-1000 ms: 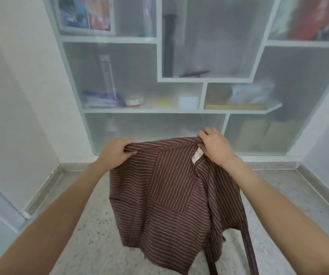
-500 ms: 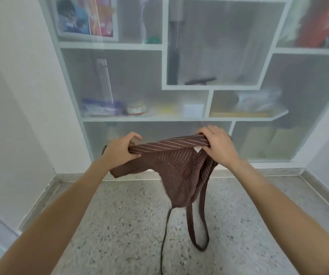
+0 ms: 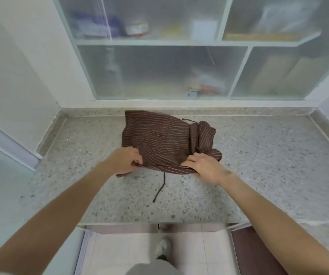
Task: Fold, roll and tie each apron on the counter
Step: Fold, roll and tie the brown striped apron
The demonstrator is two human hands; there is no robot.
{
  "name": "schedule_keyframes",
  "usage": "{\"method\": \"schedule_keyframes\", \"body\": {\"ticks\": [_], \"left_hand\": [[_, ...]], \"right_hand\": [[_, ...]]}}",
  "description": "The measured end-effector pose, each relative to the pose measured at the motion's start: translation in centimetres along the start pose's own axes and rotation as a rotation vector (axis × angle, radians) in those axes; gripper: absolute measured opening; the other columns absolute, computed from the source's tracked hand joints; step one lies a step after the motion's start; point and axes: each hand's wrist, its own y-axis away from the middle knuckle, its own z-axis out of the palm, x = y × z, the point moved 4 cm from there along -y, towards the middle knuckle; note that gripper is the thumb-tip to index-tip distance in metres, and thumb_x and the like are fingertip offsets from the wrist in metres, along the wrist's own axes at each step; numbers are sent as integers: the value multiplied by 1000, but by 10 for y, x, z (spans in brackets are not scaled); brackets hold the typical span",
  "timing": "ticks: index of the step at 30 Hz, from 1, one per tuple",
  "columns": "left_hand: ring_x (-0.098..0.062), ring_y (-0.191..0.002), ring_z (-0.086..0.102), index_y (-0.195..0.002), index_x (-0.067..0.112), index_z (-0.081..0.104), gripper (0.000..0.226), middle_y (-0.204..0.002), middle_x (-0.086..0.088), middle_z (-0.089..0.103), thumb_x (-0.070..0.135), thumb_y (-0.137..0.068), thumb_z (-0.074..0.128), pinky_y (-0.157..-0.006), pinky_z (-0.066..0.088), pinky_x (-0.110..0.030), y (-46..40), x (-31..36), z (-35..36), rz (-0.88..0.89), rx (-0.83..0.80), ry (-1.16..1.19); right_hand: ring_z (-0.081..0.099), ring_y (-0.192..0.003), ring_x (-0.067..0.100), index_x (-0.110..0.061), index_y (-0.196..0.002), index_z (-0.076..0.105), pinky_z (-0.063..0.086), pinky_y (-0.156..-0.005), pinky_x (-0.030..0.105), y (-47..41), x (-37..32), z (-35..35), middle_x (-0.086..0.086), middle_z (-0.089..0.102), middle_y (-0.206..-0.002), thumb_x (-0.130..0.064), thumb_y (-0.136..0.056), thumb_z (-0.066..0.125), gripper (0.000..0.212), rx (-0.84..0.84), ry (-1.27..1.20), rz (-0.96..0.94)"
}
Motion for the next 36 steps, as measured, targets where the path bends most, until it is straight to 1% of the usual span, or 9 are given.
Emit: {"method": "schedule_keyframes", "body": {"ticks": [3, 10, 17, 24, 27, 29, 31, 34, 36], "left_hand": [[-11, -100, 55, -100, 29, 69, 19, -104, 8, 62, 32, -81, 68, -81, 43, -22, 34, 16, 48, -52, -81, 60], [-18, -103, 59, -114, 19, 64, 25, -114, 0, 61, 24, -90, 58, -84, 46, -28, 65, 37, 102, -210, 108, 223], [-23, -126, 43, -137, 16, 42, 47, -141, -3, 43, 18, -92, 53, -101, 41, -39, 8, 45, 118, -108, 139, 217], [-18, -144, 7, -150, 21, 12, 81, -155, -1, 20, 28, -85, 60, -115, -1, -49, -71, 54, 142, -11, -314, 6], [-20, -130, 35, -133, 21, 46, 57, -129, -1, 53, 40, -82, 60, -115, -5, -50, -77, 52, 134, 82, -263, -150], [-19, -111, 50, -110, 18, 63, 33, -103, 1, 64, 37, -82, 61, -117, 2, -46, -68, 52, 122, 185, -100, -155], [-22, -99, 56, -85, 13, 68, 19, -89, -1, 62, 31, -77, 69, -117, 9, -48, -48, 50, 108, 282, 90, -124], [-24, -108, 58, -65, 14, 69, 16, -90, 0, 67, 27, -73, 65, -118, 4, -45, -1, 50, 97, 346, 204, -124], [-22, -99, 64, -65, 13, 72, 32, -77, 2, 70, 31, -75, 47, -117, 6, -44, 33, 59, 100, 361, 190, -203]], "right_hand": [[45, -116, 19, -23, -135, 46, 32, -100, 30, 28, -28, 42, -2, 52, -127, -29, -87, 63, 51, -73, -131, -6], [49, -116, 32, -12, -118, 62, 35, -102, 44, 67, -35, 82, 7, 61, -117, -19, -82, 68, 37, 189, -237, 242], [18, -139, 32, -14, -147, 19, 9, -116, 48, 54, -21, 110, 11, 29, -147, -37, -89, 52, 71, -155, -30, 494], [9, -142, 31, -22, -149, 10, -1, -113, 56, 44, 9, 114, 10, 24, -151, -41, -90, 49, 74, -310, 155, 447], [36, -127, 28, -17, -139, 37, 10, -115, 47, 47, 24, 107, 9, 55, -124, -27, -88, 53, 54, -240, 158, 418], [53, -101, 28, -11, -108, 61, 25, -111, 41, 53, 27, 99, 9, 67, -93, -16, -84, 59, 24, -25, 159, 372], [58, -81, 28, -7, -83, 65, 26, -111, 38, 67, 26, 87, 10, 64, -73, -10, -81, 63, 5, 240, 144, 334], [63, -80, 25, -7, -82, 64, 20, -115, 31, 97, 12, 81, 9, 64, -74, -14, -89, 54, 14, 415, 124, 272], [61, -69, 23, -11, -83, 63, 42, -96, 30, 114, -10, 80, 4, 59, -67, -22, -96, 45, 24, 400, 150, 235]]}}
